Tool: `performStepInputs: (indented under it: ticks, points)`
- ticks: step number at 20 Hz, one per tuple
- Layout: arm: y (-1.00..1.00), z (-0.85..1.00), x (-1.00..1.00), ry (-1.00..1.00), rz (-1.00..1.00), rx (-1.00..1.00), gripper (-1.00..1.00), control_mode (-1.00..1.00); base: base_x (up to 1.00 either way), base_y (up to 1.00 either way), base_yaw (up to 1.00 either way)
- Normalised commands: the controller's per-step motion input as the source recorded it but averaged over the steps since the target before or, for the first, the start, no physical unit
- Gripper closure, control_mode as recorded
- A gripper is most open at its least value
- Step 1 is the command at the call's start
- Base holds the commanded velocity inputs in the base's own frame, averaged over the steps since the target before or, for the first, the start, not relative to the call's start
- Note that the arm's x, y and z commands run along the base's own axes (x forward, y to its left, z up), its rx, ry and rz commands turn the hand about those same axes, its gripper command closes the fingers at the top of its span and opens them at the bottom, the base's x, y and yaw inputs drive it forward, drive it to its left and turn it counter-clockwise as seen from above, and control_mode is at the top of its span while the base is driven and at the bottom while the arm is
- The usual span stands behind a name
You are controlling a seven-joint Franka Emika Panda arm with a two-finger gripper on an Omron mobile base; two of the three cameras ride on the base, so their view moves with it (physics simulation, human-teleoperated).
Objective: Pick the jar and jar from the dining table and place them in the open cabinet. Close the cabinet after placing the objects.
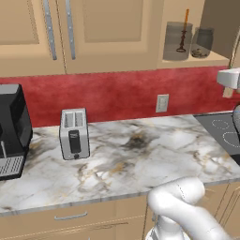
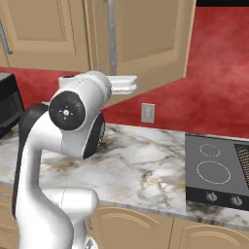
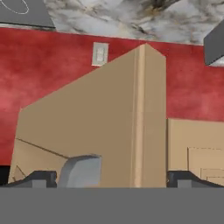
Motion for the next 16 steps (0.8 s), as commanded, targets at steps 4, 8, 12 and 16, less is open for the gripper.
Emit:
performStepInputs:
  ticks: [4,8,12,16]
  points:
    - [0.98,-0.42,1.00,-0.01,-0.52,-0.06,-1.00,-1.00,0.00,0.00,0.00]
    - [0.83,-0.11,1.00,0.01,-0.49,0.00,-1.00,-1.00,0.00,0.00,0.00]
    - [0.46,0.26,1.00,0.33,-0.30,0.00,-1.00,-1.00,0.00,0.00,0.00]
    - [0.11,0.48,1.00,0.51,0.01,0.00,-1.00,-1.00,0.00,0.00,0.00]
